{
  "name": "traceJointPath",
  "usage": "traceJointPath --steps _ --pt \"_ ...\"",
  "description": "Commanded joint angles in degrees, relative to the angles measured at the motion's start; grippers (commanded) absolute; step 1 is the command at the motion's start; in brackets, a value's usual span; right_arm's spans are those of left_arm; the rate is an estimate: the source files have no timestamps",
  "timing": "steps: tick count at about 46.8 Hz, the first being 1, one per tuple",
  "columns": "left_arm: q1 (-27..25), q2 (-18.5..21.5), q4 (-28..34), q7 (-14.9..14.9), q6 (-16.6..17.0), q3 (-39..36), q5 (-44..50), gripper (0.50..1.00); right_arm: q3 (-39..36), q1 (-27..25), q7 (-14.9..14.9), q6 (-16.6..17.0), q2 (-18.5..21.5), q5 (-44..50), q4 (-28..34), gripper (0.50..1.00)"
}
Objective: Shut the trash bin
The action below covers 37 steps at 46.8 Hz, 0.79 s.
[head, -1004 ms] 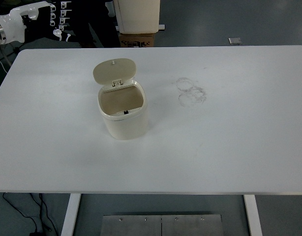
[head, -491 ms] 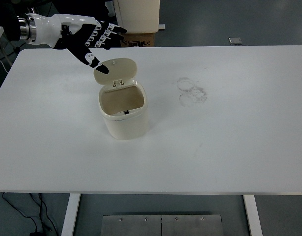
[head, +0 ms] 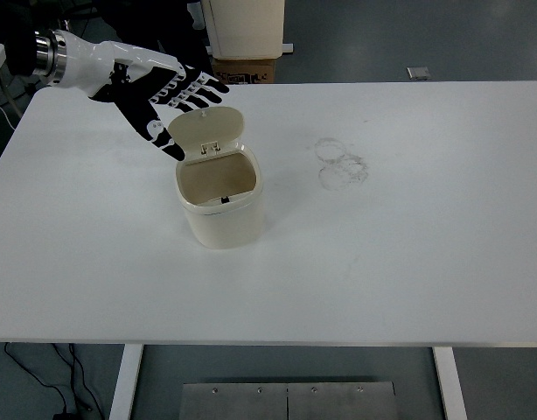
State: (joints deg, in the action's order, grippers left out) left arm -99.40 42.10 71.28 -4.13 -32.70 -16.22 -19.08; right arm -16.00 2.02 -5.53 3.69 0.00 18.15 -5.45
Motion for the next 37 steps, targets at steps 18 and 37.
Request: traceJointPath --steps 18,37 --pt "-0.01 -0.35 2.9 0.0 0.18 -0.48 0.01 1.0 0.0 0.0 -0.01 0.0 0.0 -0.05 0.0 0.991" --pt "0.69 -0.88 5.01 -0.17 0.27 -1.8 0.01 1.0 0.0 0.0 -0.01 0.0 0.0 0.04 0.0 0.991"
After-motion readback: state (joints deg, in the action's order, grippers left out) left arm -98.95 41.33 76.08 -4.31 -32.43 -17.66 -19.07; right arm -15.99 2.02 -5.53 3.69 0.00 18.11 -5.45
